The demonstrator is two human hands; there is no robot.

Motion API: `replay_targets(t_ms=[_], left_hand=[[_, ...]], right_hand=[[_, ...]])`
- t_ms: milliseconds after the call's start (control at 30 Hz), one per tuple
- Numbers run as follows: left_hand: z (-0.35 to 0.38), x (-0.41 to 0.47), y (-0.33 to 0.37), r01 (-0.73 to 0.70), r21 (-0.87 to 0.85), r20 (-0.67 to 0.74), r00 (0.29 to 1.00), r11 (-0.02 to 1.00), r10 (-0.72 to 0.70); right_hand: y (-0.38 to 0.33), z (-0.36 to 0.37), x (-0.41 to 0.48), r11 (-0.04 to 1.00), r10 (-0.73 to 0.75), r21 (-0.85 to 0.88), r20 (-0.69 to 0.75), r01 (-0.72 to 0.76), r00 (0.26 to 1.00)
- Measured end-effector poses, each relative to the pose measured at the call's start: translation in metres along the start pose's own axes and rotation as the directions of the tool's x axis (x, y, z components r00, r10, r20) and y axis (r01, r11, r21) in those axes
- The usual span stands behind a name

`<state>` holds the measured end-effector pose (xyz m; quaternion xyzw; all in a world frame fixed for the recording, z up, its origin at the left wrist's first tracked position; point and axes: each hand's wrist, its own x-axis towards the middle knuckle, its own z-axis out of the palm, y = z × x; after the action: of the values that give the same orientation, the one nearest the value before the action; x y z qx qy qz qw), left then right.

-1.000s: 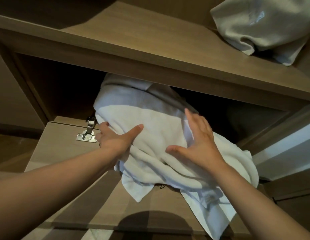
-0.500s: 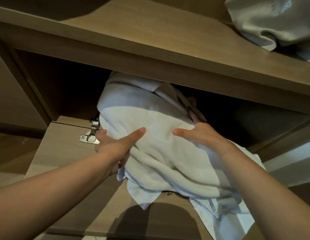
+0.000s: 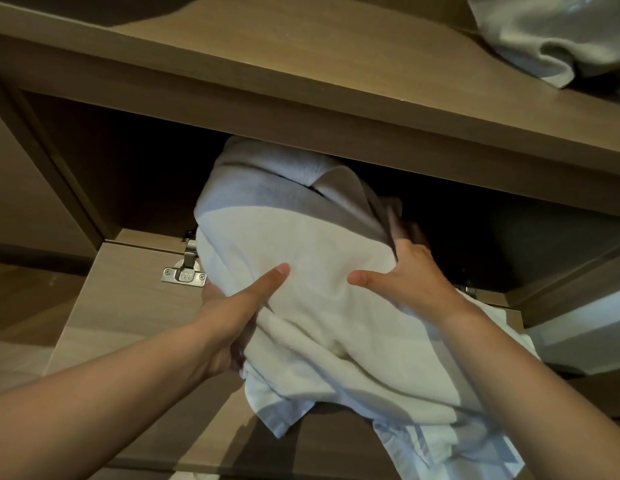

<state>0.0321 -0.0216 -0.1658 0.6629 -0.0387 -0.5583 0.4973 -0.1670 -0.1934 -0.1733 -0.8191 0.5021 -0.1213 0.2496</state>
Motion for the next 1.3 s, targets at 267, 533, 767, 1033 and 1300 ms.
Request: replay_targets(t_ms=[267,533,767,1033,1300], left_hand=[[0.000,-0.003,-0.004,-0.008,0.004,0.060,0.998,1.000,0.007],[-0.003,-0.001,-0.010,0.001,-0.247,0.223,0.973,0.969,0.056],[0.001,-0.019,-0.007,0.062,-0.308,0.357,0.932,0.949,0.055],[-0.016,-0.100,-0.011,0.149,-0.316,0.242,0.968,0.937,-0.072],[-0.043,-0.235,0.038,0.349,-0.318,0.237,0.930,0.882,-0.282]], right_hand=[[0.002,-0.001,0.025,0.980,0.149,0.100,0.199,-0.171,0.969],[-0.017,-0.004,-0.009,0.907,0.075,0.366,0.343,-0.207,0.936],[-0.036,-0.017,-0.027,0.846,0.004,0.492,0.380,-0.205,0.925],[-0.072,-0.041,-0.086,0.819,0.031,0.500,0.451,-0.281,0.892],[-0.156,-0.122,-0.157,0.824,0.134,0.395,0.561,-0.406,0.817]])
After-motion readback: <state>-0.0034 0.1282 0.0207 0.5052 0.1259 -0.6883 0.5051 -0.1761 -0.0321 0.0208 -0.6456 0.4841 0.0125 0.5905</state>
